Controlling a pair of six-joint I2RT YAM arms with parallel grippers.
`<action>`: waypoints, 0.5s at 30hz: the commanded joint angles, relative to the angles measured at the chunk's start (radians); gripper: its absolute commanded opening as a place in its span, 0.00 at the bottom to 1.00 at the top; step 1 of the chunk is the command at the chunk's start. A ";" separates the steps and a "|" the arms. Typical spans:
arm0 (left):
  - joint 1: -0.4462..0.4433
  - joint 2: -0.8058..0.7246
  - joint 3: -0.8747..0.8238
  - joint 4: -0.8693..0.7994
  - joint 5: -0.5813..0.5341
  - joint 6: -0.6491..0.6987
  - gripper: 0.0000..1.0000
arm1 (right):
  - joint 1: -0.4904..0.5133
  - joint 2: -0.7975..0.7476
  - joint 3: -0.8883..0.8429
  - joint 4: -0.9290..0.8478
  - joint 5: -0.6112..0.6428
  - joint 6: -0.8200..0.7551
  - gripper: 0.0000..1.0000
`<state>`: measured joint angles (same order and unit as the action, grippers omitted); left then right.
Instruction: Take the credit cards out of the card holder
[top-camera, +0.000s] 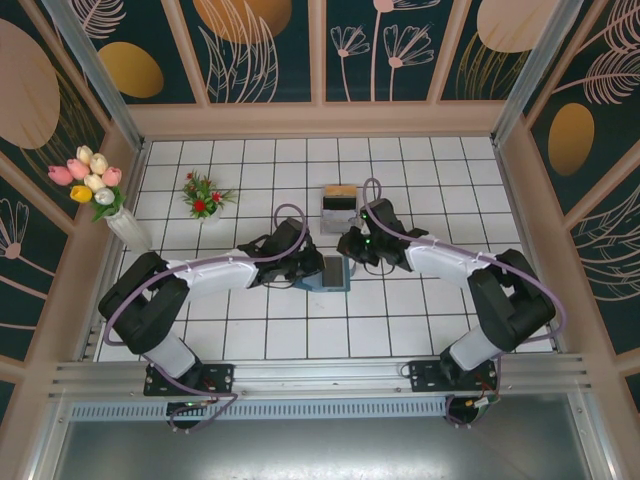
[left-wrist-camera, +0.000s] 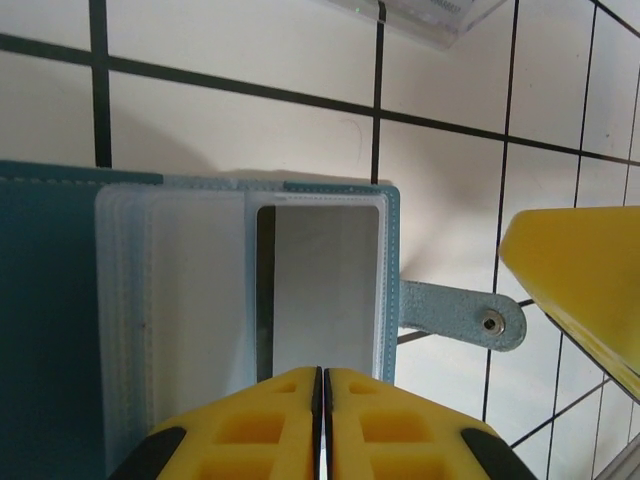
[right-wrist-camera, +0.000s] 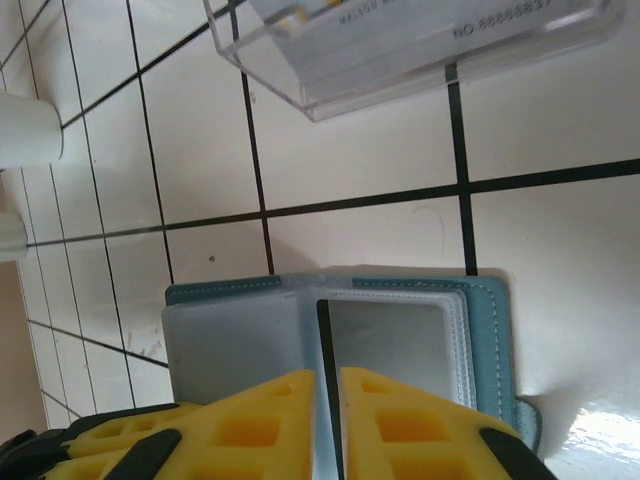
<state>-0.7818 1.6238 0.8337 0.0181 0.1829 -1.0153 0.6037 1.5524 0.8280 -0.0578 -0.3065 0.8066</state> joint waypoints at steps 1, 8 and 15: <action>-0.003 0.019 -0.016 0.039 0.037 -0.042 0.13 | 0.001 0.046 0.007 -0.014 -0.063 -0.009 0.18; -0.003 0.036 -0.031 0.018 -0.005 -0.108 0.15 | -0.009 0.074 -0.007 -0.053 -0.032 -0.008 0.18; -0.002 0.054 -0.047 0.052 0.000 -0.129 0.15 | -0.030 0.092 -0.015 -0.075 -0.026 -0.031 0.18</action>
<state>-0.7818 1.6600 0.7937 0.0414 0.1940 -1.1168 0.5800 1.6234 0.8280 -0.0982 -0.3412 0.7986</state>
